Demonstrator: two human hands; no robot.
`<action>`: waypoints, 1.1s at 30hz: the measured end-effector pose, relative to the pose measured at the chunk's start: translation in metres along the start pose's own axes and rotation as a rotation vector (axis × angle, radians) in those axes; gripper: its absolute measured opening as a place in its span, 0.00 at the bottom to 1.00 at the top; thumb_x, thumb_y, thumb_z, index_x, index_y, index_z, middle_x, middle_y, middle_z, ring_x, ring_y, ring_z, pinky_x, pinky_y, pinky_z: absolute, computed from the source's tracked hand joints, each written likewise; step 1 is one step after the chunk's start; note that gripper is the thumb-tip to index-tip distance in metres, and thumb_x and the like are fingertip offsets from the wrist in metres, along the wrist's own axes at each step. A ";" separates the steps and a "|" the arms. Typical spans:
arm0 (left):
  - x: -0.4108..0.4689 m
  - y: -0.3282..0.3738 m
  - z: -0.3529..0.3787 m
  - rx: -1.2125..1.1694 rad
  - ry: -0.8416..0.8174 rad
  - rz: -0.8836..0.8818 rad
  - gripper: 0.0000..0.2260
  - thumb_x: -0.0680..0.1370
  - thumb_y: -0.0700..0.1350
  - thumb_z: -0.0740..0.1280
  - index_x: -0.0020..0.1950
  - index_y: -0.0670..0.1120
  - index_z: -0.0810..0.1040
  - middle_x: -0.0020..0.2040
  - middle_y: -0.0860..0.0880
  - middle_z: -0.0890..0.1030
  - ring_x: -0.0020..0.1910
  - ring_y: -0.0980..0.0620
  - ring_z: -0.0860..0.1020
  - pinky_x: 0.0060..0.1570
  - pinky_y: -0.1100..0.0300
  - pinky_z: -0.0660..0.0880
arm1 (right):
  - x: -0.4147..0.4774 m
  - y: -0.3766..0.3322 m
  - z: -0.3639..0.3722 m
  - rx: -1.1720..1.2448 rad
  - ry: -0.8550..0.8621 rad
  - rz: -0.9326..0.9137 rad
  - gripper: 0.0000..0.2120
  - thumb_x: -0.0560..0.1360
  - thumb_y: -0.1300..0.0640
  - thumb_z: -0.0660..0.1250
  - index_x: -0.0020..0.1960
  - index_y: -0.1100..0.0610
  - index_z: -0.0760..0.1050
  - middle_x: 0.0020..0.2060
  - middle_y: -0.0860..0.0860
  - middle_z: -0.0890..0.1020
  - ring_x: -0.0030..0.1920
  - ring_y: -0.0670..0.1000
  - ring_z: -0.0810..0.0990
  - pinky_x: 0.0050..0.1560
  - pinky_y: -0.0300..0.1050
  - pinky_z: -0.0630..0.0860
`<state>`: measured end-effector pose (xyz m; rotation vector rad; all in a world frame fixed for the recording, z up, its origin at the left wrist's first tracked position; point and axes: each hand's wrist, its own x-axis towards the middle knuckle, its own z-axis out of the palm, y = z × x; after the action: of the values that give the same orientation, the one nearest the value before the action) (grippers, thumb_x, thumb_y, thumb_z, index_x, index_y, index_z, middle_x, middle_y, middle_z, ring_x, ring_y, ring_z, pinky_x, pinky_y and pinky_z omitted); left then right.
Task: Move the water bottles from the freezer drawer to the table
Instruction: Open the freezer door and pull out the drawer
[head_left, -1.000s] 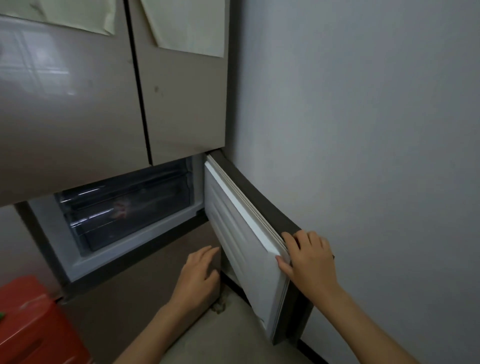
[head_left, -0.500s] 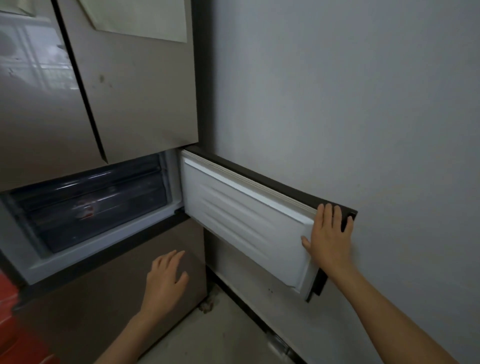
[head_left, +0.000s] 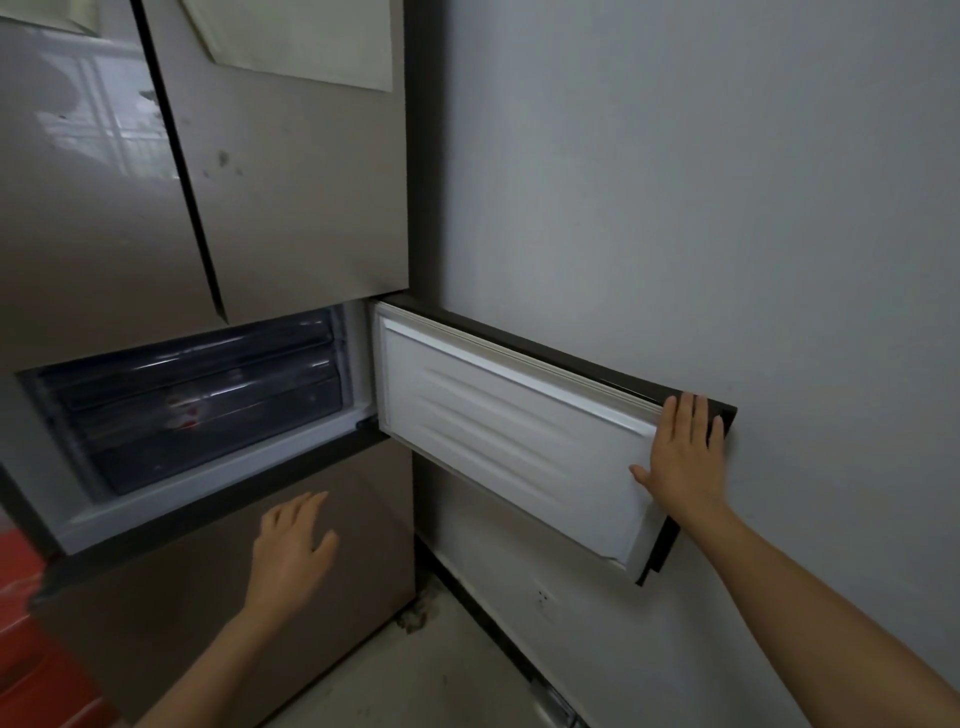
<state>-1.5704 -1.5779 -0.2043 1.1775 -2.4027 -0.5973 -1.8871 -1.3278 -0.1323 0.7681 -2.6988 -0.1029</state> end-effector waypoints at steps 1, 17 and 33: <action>-0.001 -0.001 -0.002 0.002 0.007 -0.002 0.22 0.76 0.42 0.63 0.70 0.44 0.66 0.70 0.42 0.67 0.70 0.42 0.61 0.66 0.46 0.61 | -0.002 -0.005 -0.001 0.027 0.011 -0.022 0.46 0.74 0.42 0.63 0.74 0.67 0.39 0.74 0.64 0.44 0.74 0.62 0.41 0.73 0.56 0.40; -0.039 -0.059 -0.044 -0.058 0.157 -0.250 0.22 0.75 0.40 0.66 0.68 0.42 0.68 0.68 0.40 0.69 0.68 0.40 0.63 0.66 0.48 0.61 | -0.035 -0.168 0.006 0.207 0.007 -0.573 0.46 0.42 0.46 0.83 0.55 0.65 0.79 0.53 0.65 0.80 0.54 0.63 0.80 0.50 0.61 0.76; 0.034 -0.166 -0.039 -0.847 0.471 -0.705 0.13 0.78 0.34 0.59 0.62 0.33 0.72 0.61 0.36 0.74 0.60 0.36 0.73 0.60 0.48 0.68 | -0.004 -0.344 0.006 0.809 -0.331 -0.561 0.39 0.75 0.45 0.63 0.76 0.56 0.44 0.75 0.55 0.52 0.75 0.54 0.51 0.74 0.51 0.53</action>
<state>-1.4630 -1.7050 -0.2550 1.4849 -1.0886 -1.2139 -1.7135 -1.6191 -0.1932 1.8625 -2.6930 0.8447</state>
